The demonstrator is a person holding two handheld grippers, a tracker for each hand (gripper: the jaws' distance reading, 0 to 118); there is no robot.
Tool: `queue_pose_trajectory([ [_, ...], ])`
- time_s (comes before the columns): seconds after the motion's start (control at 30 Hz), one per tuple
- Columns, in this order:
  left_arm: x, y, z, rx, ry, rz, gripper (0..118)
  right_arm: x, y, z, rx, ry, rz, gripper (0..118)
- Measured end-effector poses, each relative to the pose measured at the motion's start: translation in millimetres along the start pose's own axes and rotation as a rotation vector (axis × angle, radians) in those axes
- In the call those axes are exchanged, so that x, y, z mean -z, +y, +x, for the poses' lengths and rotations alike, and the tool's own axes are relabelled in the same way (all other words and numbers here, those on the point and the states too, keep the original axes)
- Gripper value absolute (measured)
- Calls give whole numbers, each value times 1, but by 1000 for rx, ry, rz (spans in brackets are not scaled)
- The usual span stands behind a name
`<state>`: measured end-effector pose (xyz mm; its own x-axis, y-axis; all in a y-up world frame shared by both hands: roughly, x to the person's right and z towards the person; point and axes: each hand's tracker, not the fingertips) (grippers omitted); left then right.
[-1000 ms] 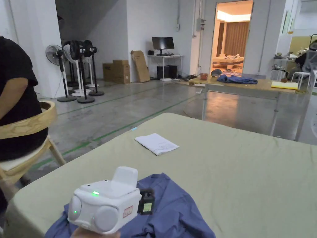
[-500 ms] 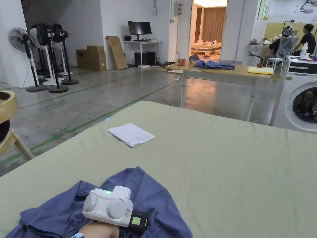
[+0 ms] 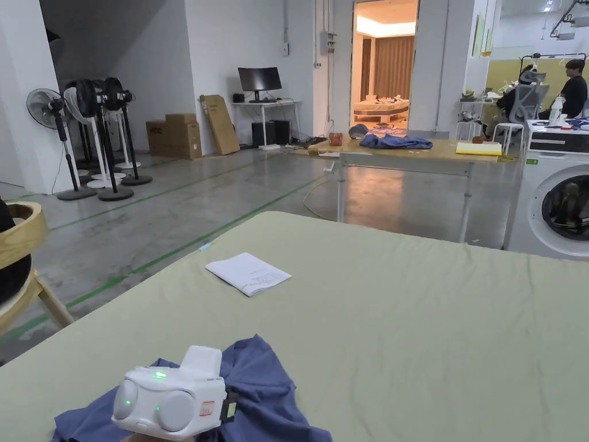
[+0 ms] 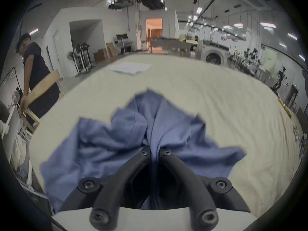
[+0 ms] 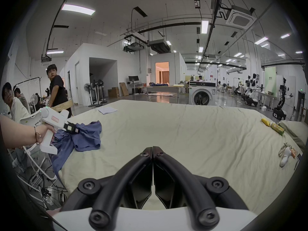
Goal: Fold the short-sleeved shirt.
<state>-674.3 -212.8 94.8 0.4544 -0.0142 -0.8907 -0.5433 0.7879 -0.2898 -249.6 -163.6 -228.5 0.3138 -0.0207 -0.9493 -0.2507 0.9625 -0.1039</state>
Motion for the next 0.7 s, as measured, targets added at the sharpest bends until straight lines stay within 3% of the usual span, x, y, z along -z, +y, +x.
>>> queue_pose_trajectory([
  [0.13, -70, 47, 9, 75, 31, 163, 0, -14, 5, 8, 12, -2, 30, 0],
  [0.2, -119, 77, 17, 155, 44, 332, 0, -22, 8, 12, 21, -14, 54, 0],
  [0.3, -187, 123, 43, 187, -16, 503, 0, -34, 13, 22, 49, -31, 82, 0],
  [0.5, -287, 175, 148, 293, -283, 644, 0, -66, 22, 46, 98, -89, 147, 0],
  [0.7, -310, 180, 263, 384, -602, 642, 0, -104, 32, 71, 113, -183, 199, 0],
])
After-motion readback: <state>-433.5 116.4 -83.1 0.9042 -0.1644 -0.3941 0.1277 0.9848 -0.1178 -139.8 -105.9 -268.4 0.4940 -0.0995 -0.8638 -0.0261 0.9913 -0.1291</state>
